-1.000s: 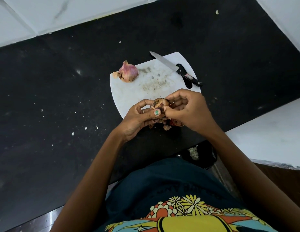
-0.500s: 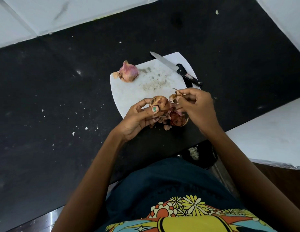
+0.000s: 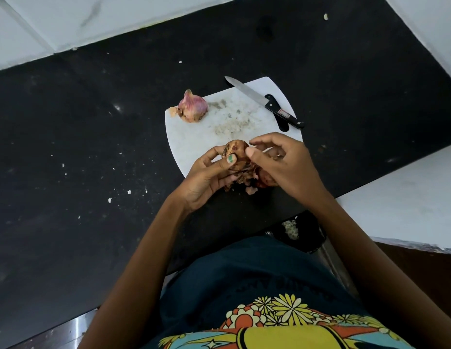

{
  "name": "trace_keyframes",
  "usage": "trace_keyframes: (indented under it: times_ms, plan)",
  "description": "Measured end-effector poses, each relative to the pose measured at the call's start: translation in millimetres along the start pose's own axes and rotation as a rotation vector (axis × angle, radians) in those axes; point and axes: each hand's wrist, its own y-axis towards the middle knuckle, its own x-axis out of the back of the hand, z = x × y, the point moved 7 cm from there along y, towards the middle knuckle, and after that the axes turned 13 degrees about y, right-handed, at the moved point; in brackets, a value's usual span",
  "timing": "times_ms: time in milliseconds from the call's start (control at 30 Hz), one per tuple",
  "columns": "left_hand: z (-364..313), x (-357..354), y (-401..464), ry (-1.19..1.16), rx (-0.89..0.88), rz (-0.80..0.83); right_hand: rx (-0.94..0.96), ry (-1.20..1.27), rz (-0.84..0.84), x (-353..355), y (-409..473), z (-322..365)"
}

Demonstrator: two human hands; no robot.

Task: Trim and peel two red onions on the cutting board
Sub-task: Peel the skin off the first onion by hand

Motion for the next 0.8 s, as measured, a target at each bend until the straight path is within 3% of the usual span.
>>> trace_keyframes:
  times_ms: [467,800]
  plan:
    - [-1.9,-3.6,-0.8,0.038,-0.034,0.016,-0.011,0.018,0.003,-7.0,5.8,-1.4]
    - [-0.4,-3.0,0.2,0.020,-0.030,0.019,0.117,-0.072,-0.039,-6.1,4.9,5.3]
